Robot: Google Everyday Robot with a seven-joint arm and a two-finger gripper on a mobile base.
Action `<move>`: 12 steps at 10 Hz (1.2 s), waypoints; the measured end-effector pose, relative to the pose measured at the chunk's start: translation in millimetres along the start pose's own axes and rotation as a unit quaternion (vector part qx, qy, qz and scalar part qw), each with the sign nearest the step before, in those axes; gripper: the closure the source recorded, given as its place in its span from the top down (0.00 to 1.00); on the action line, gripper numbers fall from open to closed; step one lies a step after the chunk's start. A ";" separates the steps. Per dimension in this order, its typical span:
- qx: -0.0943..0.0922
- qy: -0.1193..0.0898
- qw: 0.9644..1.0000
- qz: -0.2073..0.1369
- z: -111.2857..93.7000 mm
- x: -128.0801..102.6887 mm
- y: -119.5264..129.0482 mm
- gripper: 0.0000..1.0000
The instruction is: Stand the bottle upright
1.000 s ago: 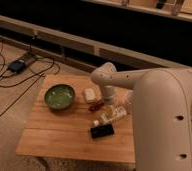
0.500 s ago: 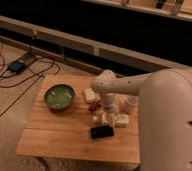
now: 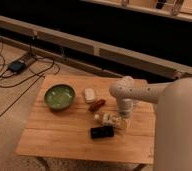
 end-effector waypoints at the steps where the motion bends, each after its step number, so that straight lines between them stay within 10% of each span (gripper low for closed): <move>1: -0.006 -0.005 1.000 -0.003 8.3 -2.7 -4.9 0.64; 8: -0.007 -0.018 1.000 -0.008 10.3 -5.7 -9.2 0.01; 12: 0.038 -0.031 0.998 -0.044 -41.8 -34.1 17.2 0.00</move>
